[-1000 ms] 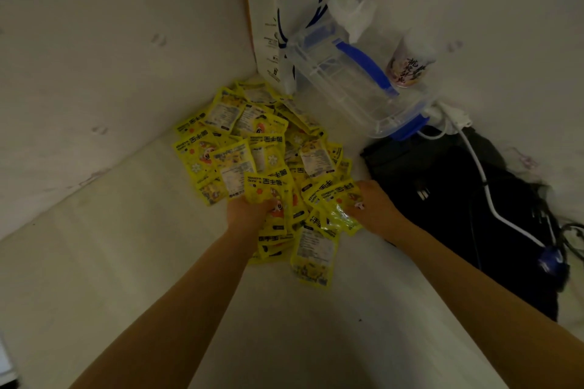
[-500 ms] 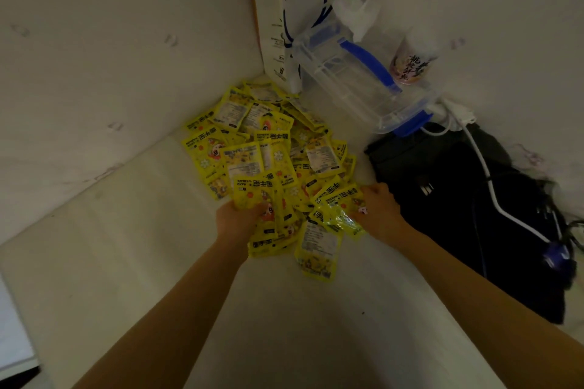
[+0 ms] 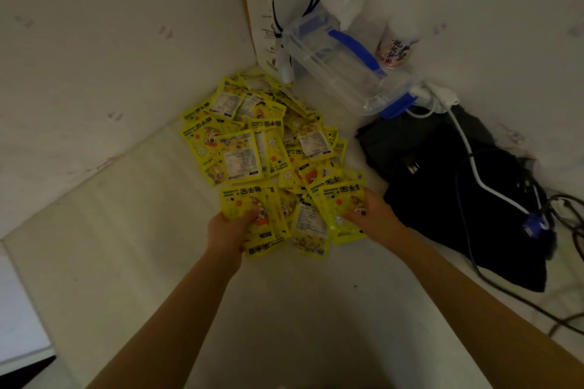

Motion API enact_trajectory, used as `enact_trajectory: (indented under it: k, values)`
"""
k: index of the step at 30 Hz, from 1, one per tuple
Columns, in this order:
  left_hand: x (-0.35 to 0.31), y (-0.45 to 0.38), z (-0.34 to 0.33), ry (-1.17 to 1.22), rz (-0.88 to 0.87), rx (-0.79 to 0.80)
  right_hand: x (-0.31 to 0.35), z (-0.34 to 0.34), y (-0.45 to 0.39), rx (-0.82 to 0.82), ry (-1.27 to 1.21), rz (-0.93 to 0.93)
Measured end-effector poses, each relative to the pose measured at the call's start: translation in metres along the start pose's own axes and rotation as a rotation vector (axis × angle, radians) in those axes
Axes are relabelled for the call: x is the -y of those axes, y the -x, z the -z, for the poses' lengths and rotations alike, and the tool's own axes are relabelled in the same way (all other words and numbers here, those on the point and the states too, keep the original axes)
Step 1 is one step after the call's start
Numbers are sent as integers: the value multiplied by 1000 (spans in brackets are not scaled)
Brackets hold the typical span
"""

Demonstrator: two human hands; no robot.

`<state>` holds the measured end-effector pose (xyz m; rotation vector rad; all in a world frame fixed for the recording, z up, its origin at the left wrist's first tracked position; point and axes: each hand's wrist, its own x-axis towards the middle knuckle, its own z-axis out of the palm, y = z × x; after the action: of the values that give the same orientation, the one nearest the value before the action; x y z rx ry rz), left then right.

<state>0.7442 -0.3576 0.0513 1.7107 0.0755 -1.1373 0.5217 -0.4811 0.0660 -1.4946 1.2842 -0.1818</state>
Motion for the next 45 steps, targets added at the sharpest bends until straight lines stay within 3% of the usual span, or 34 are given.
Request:
enact_trajectory:
  k: [5,23,38,45]
  values:
    - [14,21,14,28,8,78,-12,-18,40,-80,-282,5]
    - [59,74,108,-284,-98,445,-40,-158,202,-469,-573,-187]
    - [131,156,94,-610,-117,787,-109,-202,362,-837,-782,-348]
    - [198,214,95,-780,-109,924,-157,-230,447,-987,-889,-396]
